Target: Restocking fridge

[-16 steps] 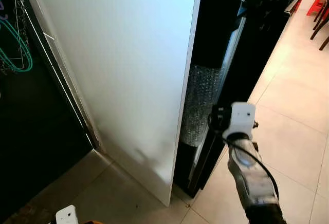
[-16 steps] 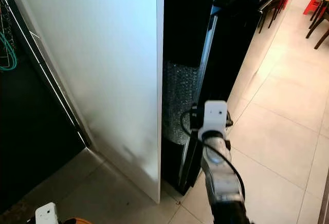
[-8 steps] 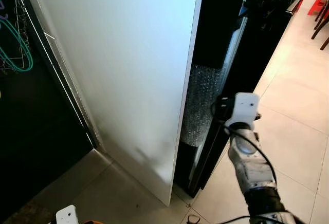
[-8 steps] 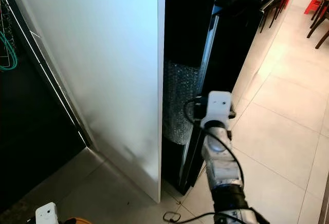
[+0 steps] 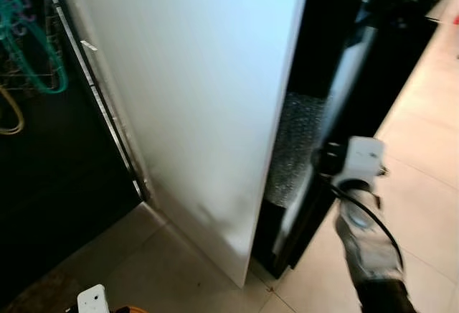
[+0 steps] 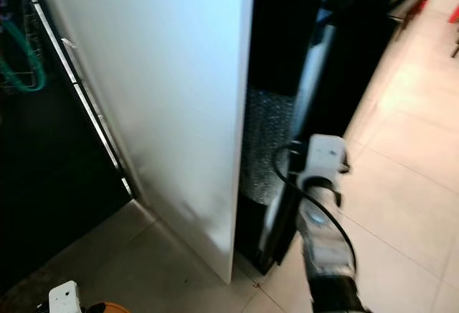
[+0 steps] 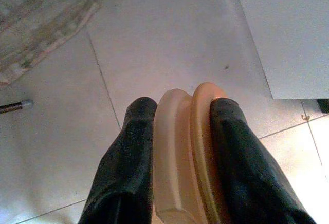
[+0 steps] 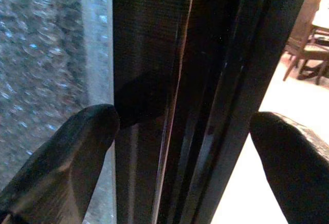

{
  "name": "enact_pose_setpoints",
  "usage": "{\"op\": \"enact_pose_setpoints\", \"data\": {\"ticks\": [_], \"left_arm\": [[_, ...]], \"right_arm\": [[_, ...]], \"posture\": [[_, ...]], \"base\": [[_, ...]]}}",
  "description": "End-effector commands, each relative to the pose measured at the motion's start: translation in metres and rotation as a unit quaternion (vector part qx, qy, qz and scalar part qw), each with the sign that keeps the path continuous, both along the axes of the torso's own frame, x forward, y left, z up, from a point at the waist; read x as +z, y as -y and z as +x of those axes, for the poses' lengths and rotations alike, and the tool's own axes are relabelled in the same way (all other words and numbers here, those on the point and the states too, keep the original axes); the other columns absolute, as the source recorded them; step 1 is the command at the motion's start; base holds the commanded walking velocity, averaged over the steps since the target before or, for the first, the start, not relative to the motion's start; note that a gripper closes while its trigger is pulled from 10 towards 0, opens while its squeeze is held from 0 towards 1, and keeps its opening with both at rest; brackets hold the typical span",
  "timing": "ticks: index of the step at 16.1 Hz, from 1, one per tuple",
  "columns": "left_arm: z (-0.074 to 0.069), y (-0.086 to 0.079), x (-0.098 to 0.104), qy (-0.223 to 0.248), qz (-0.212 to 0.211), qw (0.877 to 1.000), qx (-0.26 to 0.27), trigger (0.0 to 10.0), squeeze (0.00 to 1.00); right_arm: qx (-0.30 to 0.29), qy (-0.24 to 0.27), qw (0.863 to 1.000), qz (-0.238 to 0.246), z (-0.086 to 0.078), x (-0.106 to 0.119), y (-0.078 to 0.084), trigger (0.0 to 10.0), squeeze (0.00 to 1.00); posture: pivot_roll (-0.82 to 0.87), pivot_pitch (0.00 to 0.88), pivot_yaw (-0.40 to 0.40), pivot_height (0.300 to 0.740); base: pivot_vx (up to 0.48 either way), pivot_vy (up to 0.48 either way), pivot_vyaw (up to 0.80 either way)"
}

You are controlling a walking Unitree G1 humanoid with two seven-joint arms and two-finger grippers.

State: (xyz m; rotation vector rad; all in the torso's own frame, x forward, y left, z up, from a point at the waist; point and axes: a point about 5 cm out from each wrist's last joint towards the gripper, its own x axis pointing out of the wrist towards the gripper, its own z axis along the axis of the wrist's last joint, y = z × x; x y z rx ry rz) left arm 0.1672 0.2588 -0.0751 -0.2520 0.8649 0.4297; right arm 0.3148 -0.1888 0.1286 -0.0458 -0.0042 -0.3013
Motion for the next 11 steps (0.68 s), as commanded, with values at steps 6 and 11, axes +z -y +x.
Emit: {"op": "enact_pose_setpoints", "data": {"ticks": [6,11], "left_arm": [[-0.014,0.005,-0.008,-0.039,-0.005,0.999,-0.027,10.0,0.0],[-0.015,0.005,-0.009,-0.04,-0.005,0.999,-0.032,10.0,0.0]], "right_arm": [[-0.168,-0.037,0.985,-0.026,-0.051,-0.012,0.089,10.0,0.0],[-0.238,-0.101,0.966,-0.023,-0.096,-0.047,0.123,10.0,0.0]], "posture": [[-0.09,0.036,-0.031,0.74],[-0.1,0.038,-0.036,0.74]], "base": [[0.0,0.0,0.0],[0.0,0.0,0.0]]}}
